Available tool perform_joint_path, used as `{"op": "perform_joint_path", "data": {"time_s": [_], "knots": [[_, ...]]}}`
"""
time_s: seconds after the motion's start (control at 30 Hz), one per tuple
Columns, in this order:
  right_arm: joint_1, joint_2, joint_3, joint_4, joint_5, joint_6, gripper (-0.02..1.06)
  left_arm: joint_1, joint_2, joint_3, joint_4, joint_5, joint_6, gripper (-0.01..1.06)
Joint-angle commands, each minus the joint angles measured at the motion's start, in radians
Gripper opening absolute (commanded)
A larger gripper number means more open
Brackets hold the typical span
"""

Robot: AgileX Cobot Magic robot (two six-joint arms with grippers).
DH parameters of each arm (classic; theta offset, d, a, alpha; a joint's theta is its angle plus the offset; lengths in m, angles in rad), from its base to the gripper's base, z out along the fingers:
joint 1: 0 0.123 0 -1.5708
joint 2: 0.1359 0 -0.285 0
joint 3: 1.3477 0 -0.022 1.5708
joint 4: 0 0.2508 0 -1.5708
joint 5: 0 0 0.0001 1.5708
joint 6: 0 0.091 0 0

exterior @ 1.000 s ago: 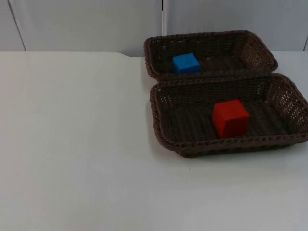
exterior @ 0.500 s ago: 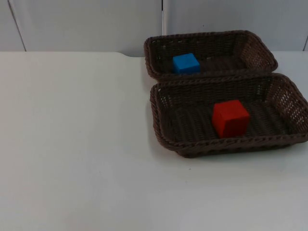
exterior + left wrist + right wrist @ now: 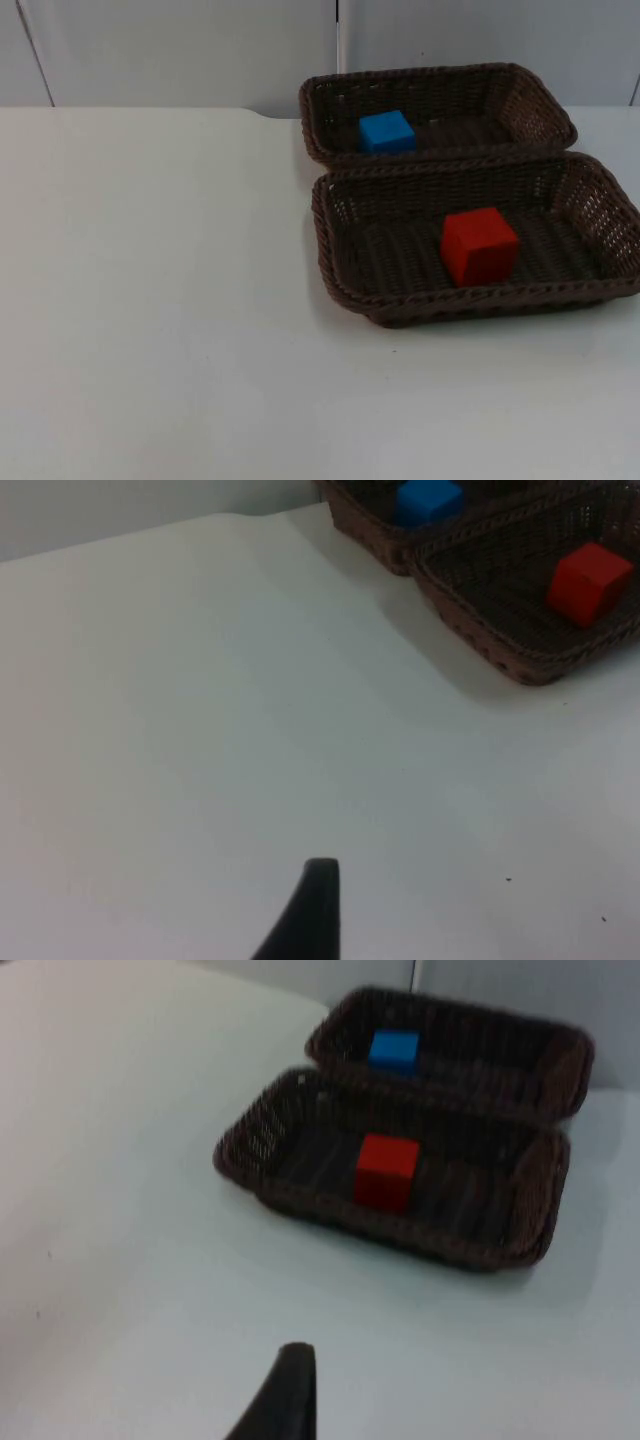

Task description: Pick up one cube with the left hand and place it into the upper basket. Pick up one cube with the right hand and place it into the lower basket.

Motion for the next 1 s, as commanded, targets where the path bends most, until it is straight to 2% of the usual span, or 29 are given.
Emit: {"op": "perform_joint_path", "data": {"time_s": [0.0, 0.4, 0.5, 0.97], "knots": [[-0.003, -0.002, 0.048, 0.012, -0.022, -0.003, 0.89, 0.002, -0.004, 0.006, 0.006, 0.004, -0.007, 0.86], [-0.003, -0.002, 0.055, -0.009, -0.017, 0.048, 0.89, 0.002, -0.004, 0.006, 0.006, 0.004, -0.007, 0.86], [-0.003, -0.002, 0.056, -0.058, -0.017, 0.119, 0.89, 0.002, -0.004, 0.006, 0.006, 0.004, -0.007, 0.86], [-0.003, -0.002, 0.056, -0.057, -0.017, 0.116, 0.9, 0.002, -0.004, 0.006, 0.006, 0.004, -0.004, 0.86]]}}
